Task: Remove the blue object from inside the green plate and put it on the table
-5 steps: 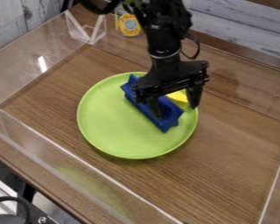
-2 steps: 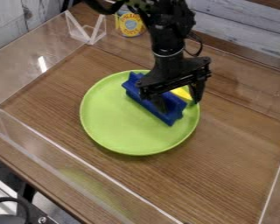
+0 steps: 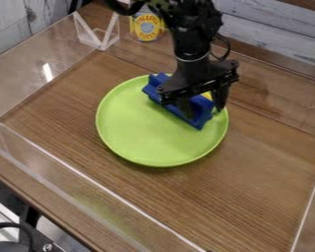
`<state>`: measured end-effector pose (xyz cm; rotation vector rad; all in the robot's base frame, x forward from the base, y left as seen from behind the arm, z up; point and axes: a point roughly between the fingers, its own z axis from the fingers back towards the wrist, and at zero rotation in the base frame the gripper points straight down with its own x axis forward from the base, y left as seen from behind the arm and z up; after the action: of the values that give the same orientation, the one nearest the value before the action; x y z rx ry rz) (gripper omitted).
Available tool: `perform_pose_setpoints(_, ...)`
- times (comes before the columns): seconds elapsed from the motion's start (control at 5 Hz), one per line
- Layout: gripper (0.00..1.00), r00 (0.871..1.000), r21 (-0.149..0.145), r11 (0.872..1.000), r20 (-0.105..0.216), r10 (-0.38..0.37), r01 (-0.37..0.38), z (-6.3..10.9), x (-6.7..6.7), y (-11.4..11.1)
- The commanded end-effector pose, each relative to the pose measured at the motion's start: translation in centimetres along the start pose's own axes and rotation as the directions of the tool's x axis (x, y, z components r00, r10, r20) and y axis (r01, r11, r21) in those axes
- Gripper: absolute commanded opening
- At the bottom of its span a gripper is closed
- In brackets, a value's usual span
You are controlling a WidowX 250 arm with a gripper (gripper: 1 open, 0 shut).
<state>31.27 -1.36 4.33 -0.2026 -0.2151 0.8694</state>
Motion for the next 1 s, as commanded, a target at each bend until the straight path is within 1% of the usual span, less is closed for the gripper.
perform_pose_setpoints(0.0, 0.00, 1.000, 0.014, 1.000, -0.013, -0.009, 0.009, -0.5, -0.6, 0.2)
perform_pose_setpoints(0.8, 0.00, 0.998, 0.026, 0.998, -0.034, -0.051, 0.051, 0.2, -2.0, 0.3)
